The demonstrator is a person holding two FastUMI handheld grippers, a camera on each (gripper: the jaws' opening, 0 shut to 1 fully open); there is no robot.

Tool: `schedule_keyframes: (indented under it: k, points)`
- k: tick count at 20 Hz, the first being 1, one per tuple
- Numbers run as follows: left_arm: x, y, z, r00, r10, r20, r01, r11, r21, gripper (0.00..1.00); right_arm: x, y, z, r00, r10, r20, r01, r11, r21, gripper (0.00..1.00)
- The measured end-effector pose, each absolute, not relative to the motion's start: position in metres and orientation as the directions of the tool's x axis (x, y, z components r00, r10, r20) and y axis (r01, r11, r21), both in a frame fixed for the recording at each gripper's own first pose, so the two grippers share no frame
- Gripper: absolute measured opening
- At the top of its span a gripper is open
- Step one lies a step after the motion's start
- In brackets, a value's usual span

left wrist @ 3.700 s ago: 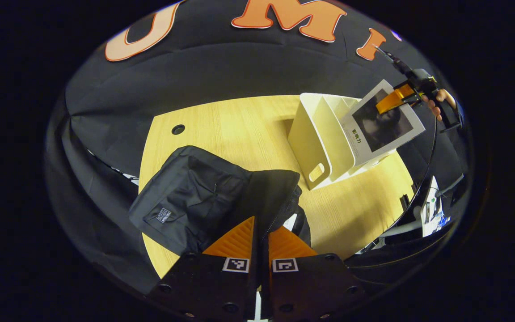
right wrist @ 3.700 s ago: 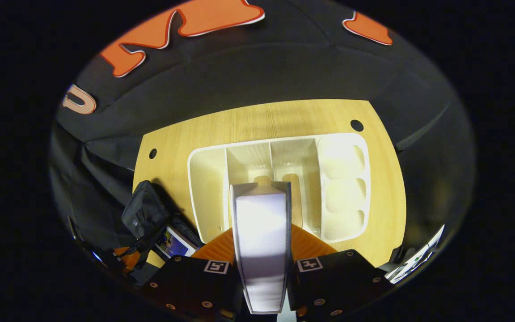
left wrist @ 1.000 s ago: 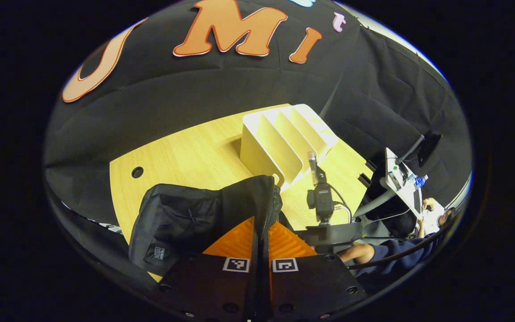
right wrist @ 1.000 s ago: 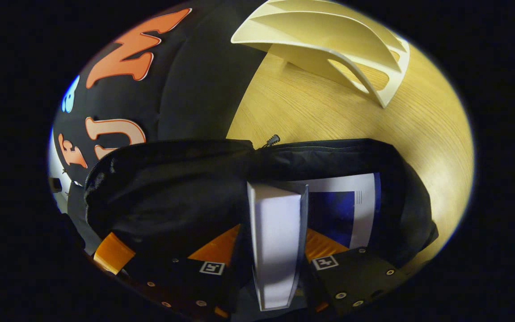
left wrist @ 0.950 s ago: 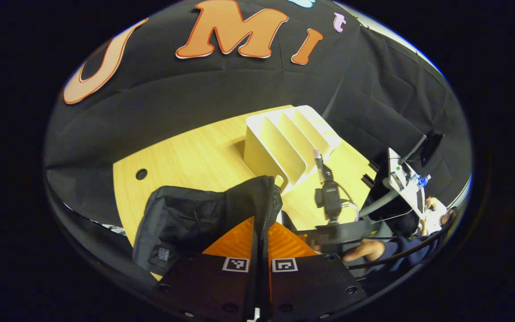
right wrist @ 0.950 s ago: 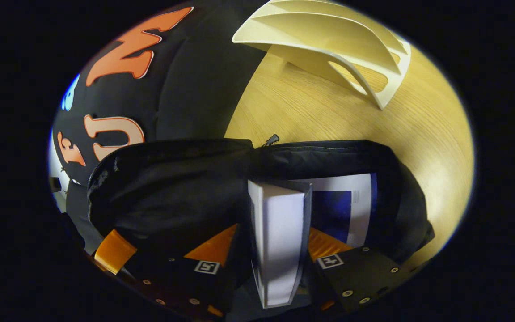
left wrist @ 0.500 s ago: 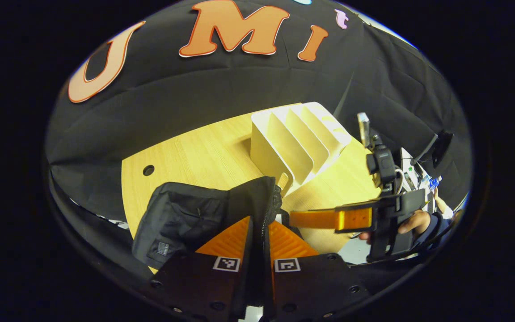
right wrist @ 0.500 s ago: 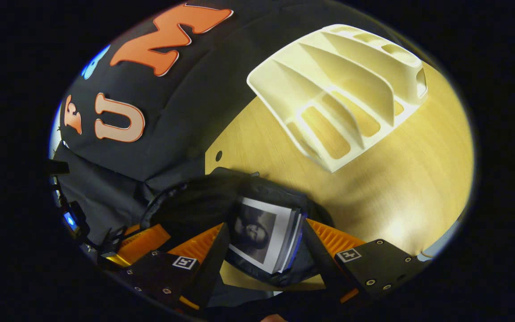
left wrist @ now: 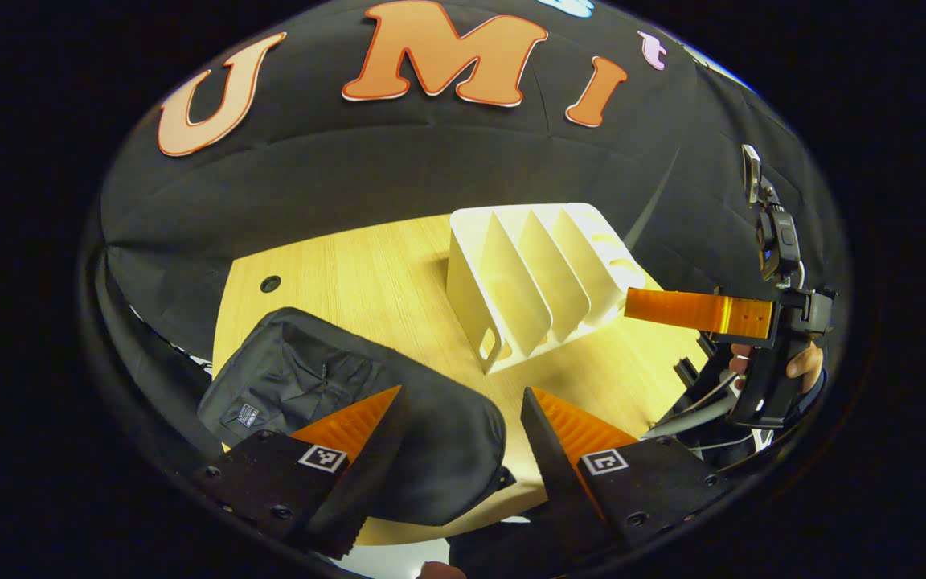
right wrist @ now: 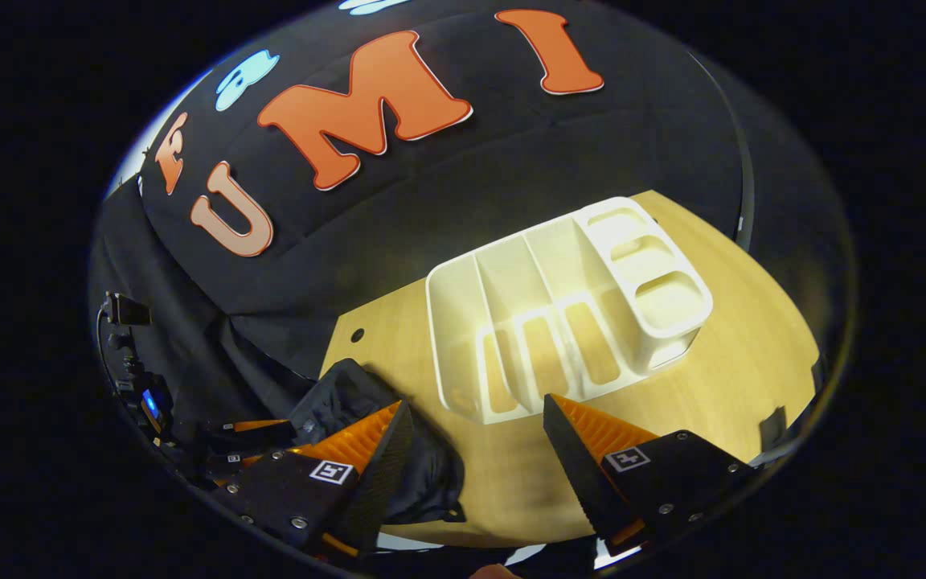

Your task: Open the schoolbag, grab two books from the bookshelf and put them into the schoolbag.

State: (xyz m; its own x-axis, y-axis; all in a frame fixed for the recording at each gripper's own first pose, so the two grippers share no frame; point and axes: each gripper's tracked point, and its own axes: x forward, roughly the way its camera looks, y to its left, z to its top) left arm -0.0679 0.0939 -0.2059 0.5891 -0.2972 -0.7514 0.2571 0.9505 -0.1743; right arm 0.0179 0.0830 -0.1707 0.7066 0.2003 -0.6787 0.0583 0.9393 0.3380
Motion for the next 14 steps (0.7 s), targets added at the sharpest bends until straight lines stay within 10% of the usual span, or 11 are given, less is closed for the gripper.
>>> schedule_keyframes:
  k: [14]
  points:
    - [-0.038,0.023,-0.068,0.963,-0.008,-0.269,-0.018,0.995,-0.094,0.98,0.036,0.025,-0.025,0.938,0.165,-0.305,-0.192,0.98,-0.059,0.97]
